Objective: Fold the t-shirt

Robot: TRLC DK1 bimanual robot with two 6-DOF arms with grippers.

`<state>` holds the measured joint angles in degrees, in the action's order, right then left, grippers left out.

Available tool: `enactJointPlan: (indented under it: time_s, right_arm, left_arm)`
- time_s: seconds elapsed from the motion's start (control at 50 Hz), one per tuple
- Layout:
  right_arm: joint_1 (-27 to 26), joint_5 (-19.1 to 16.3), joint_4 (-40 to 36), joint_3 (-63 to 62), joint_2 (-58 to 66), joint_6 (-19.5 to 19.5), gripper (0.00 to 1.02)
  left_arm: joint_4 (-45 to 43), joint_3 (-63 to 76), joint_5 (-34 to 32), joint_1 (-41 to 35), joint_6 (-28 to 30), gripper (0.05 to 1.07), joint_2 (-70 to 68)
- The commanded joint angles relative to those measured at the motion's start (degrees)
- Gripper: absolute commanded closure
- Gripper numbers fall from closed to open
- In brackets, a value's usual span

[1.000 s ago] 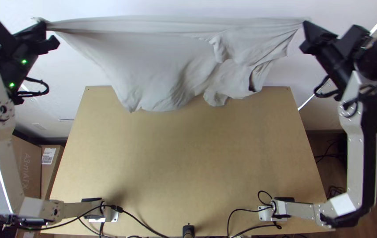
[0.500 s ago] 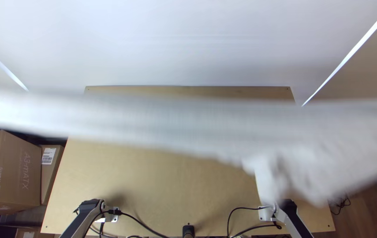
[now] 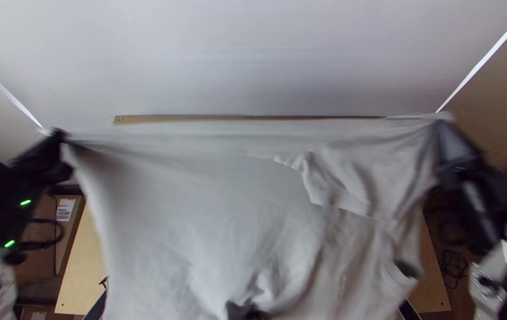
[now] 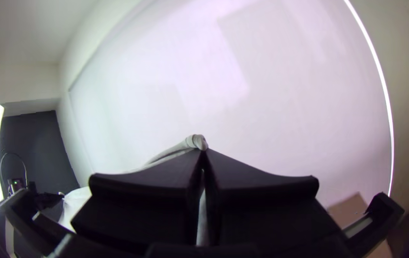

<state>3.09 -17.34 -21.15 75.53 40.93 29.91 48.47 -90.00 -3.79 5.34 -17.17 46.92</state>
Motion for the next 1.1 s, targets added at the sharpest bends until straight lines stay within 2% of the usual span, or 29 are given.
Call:
enactJointPlan:
  time_s: [0.0, 0.08, 0.22, 0.42, 0.64, 0.86, 1.08]
  right_arm:
    - [2.62, 0.64, 1.46, -14.53, -3.49, 2.08, 1.00]
    - [3.06, 0.82, 4.27, -25.78, -5.42, 1.82, 1.00]
    - [3.85, 0.82, 10.51, -40.02, -4.54, 1.47, 1.00]
    - [3.50, 0.91, 20.18, -46.17, 5.92, 0.94, 1.00]
    - [0.42, 0.91, 29.14, -42.57, 24.73, 0.94, 1.00]
    - [-1.33, 0.82, 29.41, -32.72, 41.78, -0.38, 1.00]
    - [-1.33, 0.91, 30.20, -23.50, 53.56, -1.26, 1.00]
  left_arm:
    - [-2.06, 14.15, -2.45, 0.02, -1.55, 1.05, -3.59]
    - [-5.58, 24.43, -5.17, 0.54, -1.55, 1.05, -4.11]
    - [-16.39, 38.67, -6.23, 1.86, -1.46, 1.05, -1.30]
    - [-25.70, 42.71, -7.28, 2.57, -1.55, 1.05, 11.80]
    - [-33.44, 38.93, -6.84, 2.57, -1.55, 1.05, 26.03]
    - [-36.87, 32.60, -6.67, 2.48, -0.85, 1.05, 38.60]
    - [-37.75, 22.67, -6.67, 2.39, 0.56, 1.05, 50.12]
